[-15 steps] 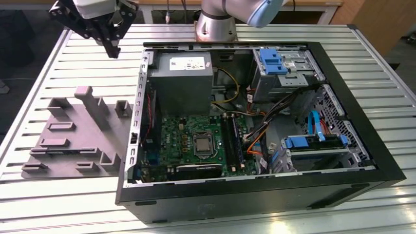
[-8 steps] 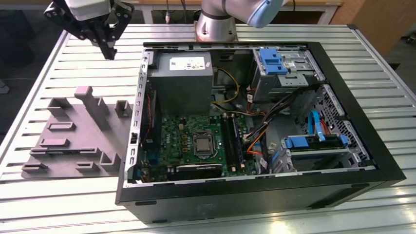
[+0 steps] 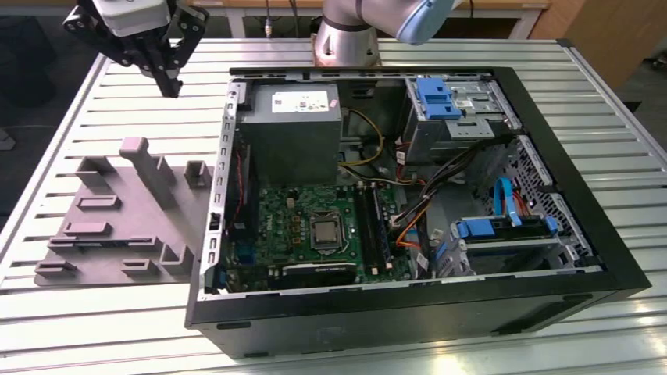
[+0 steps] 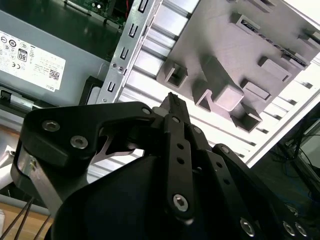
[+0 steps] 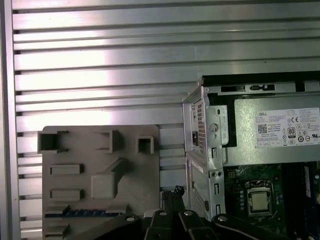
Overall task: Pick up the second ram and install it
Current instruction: 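Reach for the second ram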
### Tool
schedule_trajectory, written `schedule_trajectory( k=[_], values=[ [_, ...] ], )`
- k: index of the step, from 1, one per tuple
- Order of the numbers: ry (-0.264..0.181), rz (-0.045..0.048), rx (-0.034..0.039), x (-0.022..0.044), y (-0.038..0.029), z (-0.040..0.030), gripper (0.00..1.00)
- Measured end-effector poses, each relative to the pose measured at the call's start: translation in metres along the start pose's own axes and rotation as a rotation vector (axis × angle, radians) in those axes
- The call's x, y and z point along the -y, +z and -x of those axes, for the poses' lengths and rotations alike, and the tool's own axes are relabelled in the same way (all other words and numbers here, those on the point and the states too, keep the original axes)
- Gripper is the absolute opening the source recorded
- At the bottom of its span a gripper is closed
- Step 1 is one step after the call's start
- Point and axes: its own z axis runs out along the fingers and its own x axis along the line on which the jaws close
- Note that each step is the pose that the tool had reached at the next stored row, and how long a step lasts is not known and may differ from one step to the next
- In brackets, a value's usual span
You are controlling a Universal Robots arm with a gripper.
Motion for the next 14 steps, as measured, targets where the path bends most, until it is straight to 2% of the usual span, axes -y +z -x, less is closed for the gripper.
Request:
schedule_trajectory(
  k=[14],
  values=[
    [0.0, 0.0, 0.0, 0.0075, 0.0002, -0.0078, 0.11]
  ],
)
